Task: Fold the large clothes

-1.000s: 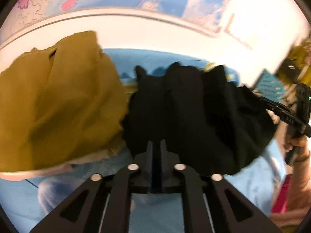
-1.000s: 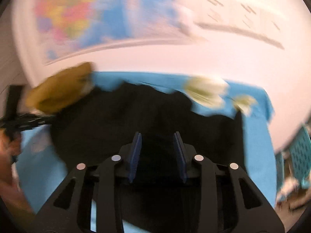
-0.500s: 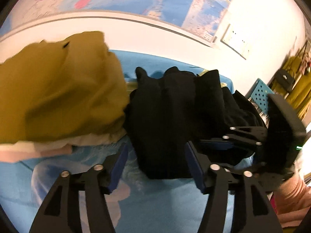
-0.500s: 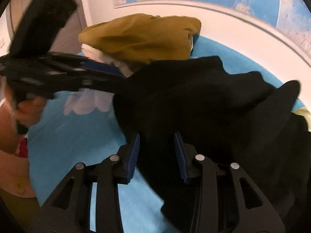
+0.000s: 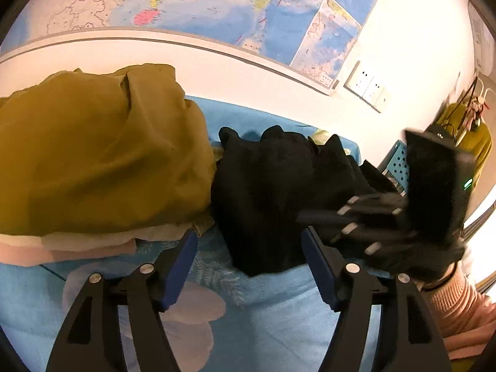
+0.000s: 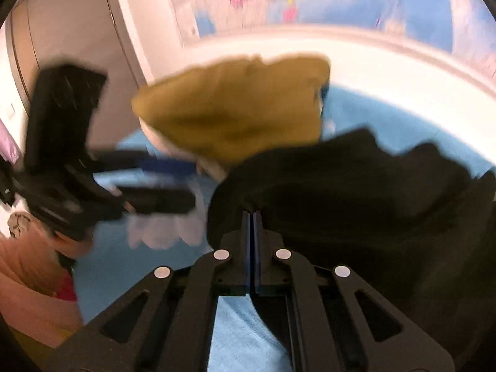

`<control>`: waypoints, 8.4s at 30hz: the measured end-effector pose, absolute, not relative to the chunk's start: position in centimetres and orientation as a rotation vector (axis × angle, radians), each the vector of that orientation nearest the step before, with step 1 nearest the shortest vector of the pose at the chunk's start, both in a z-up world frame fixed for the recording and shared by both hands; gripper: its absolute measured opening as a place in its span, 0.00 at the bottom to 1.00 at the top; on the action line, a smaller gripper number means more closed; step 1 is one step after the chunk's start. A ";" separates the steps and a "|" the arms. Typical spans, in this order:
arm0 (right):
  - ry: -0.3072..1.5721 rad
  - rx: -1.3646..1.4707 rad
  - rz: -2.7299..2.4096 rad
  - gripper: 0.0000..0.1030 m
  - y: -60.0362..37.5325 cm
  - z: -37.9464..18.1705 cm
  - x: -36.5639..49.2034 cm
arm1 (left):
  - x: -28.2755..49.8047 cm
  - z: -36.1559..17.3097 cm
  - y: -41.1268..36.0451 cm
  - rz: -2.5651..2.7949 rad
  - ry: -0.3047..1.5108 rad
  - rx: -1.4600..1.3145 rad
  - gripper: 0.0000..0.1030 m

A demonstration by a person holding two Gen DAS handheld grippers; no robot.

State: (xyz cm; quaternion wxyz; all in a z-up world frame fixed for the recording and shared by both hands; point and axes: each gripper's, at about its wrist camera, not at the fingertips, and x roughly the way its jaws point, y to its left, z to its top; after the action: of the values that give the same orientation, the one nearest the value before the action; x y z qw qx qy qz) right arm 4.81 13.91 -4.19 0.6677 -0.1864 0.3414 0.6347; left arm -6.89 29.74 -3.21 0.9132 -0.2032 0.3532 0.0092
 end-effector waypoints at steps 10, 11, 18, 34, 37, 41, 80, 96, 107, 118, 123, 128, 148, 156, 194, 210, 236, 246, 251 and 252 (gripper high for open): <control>0.705 -0.207 1.245 0.46 3.0 0.8 11.1 | -2.3 -2.1 25.8 -0.054 0.755 -0.243 0.77; 0.712 -0.208 1.154 0.46 1.7 0.9 12.9 | -1.4 -2.0 25.1 -0.056 0.764 -0.209 0.78; 0.873 -0.256 0.785 0.53 -2.4 -3.0 21.2 | 7.0 -5.3 23.5 0.011 0.948 -0.130 0.68; 0.810 -0.096 0.807 0.43 -7.0 -2.2 21.8 | 5.6 -4.5 27.2 0.081 0.854 -0.299 0.24; 0.786 -0.079 0.806 0.45 -8.4 -1.6 21.6 | 5.7 -3.8 26.6 0.065 0.836 -0.310 0.51; 0.782 -0.135 0.799 0.47 -8.3 -1.9 21.3 | 5.5 -2.4 24.1 0.004 0.777 -0.227 0.56; 0.556 -0.449 1.135 0.71 -5.2 -0.1 6.8 | 0.0 -4.8 20.9 0.082 0.829 -0.242 0.75; 0.424 -0.825 0.982 0.71 0.2 -6.7 4.1 | -4.4 -5.9 19.5 0.035 0.860 -0.388 0.83; 0.483 -0.693 1.045 0.36 -0.5 -5.1 5.9 | -3.4 -6.5 18.2 -0.014 0.885 -0.397 0.83; 0.529 -0.505 1.099 0.25 -1.5 -3.0 7.6 | -1.5 -8.3 19.8 -0.138 0.870 -0.695 0.83; 0.534 -0.484 1.108 0.25 -1.8 -3.1 7.4 | 0.1 -8.9 21.2 -0.160 0.797 -0.896 0.83; 0.547 -0.455 1.125 0.25 -2.1 -3.3 7.7 | 0.1 -9.8 22.9 -0.117 0.725 -1.030 0.83; 1.026 0.318 1.103 0.76 -17.4 -6.3 11.5 | 5.0 -8.4 23.0 0.046 0.862 -0.778 0.55; 1.039 0.516 0.885 0.83 -18.3 -7.8 15.1 | 5.1 -8.9 22.8 0.021 0.851 -0.738 0.57; 0.846 0.483 0.940 0.21 -15.6 -2.5 14.5 | 0.1 -2.8 21.4 -0.041 0.829 -0.556 0.39; 0.978 0.535 0.883 0.30 -14.2 -8.6 15.5 | 0.5 -7.7 22.1 0.008 0.885 -0.547 0.56; 0.647 0.308 1.066 0.17 -11.9 7.6 10.0 | -1.4 6.0 20.7 -0.048 0.675 -0.358 0.32; 0.543 0.257 1.167 0.17 -6.9 13.3 9.8 | -3.3 12.3 25.2 0.029 0.547 -0.322 0.32; 0.474 0.229 1.245 0.17 -2.4 16.7 10.0 | -4.6 15.9 28.4 0.118 0.476 -0.287 0.33; 0.468 0.226 1.260 0.17 -1.4 17.2 10.0 | -4.9 16.5 29.1 0.140 0.466 -0.284 0.33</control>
State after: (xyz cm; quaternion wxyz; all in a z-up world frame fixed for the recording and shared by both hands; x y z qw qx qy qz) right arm 10.01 -1.39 17.15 0.7766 0.1045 0.2162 0.5824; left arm -4.88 29.12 16.53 0.9606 -0.1401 0.2300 0.0692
